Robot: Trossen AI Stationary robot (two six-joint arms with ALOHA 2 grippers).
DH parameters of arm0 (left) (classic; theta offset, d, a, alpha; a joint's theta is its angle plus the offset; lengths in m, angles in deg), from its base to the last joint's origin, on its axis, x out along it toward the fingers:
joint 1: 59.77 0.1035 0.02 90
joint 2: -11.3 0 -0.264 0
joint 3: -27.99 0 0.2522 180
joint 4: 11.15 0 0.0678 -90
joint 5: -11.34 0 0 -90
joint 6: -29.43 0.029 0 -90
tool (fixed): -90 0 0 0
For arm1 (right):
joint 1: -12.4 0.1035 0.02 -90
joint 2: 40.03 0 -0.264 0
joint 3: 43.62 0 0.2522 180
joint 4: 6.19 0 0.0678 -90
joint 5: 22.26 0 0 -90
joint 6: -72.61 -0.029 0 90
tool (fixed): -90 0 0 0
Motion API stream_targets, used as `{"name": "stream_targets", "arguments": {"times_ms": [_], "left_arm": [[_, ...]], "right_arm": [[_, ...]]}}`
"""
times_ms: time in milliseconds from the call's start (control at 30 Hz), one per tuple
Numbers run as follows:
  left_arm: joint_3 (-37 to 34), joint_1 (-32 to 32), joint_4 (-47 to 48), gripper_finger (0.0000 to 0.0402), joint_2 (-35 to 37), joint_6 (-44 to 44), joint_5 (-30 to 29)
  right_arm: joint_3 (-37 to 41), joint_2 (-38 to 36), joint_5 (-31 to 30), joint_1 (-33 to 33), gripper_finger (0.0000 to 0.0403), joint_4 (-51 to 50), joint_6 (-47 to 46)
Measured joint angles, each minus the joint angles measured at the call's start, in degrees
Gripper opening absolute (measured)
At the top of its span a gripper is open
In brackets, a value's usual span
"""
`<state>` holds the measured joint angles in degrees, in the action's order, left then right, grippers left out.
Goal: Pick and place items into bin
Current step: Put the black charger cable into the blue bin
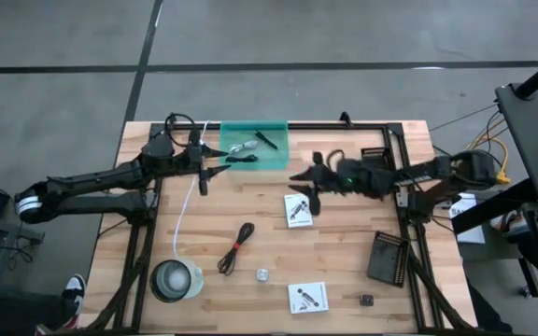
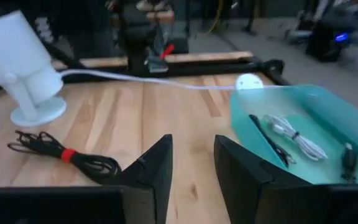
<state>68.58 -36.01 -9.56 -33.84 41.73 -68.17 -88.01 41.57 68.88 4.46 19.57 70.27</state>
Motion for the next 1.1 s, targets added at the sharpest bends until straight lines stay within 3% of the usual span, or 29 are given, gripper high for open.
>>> {"name": "stream_targets", "arguments": {"times_ms": [133,300,400,667,867,1100], "left_arm": [[0.7,-0.1,-0.1,0.0153,-2.6,-0.6,0.0],[4.7,-0.2,0.4,0.0154,-7.5,-4.6,1.9],[7.5,-0.6,4.0,0.0159,-11.3,-5.0,5.6],[12.3,-6.3,5.1,0.0222,-20.2,1.4,5.2],[19.0,-9.8,16.8,0.0239,-24.0,-9.0,5.1],[24.3,-15.4,31.6,0.0239,-28.9,-28.2,1.4]], "right_arm": [[5.3,-2.6,-7.6,5.9,0.0102,7.0,3.1],[7.5,-3.1,-16.8,9.1,0.0102,7.8,6.9],[7.5,-2.8,-17.8,9.2,0.0102,7.8,7.4],[7.1,-3.1,-17.8,9.1,0.0102,7.4,7.6],[7.1,-3.1,-17.8,9.1,0.0102,7.5,10.1],[7.1,-3.1,-17.8,9.1,0.0102,7.4,11.4]]}}
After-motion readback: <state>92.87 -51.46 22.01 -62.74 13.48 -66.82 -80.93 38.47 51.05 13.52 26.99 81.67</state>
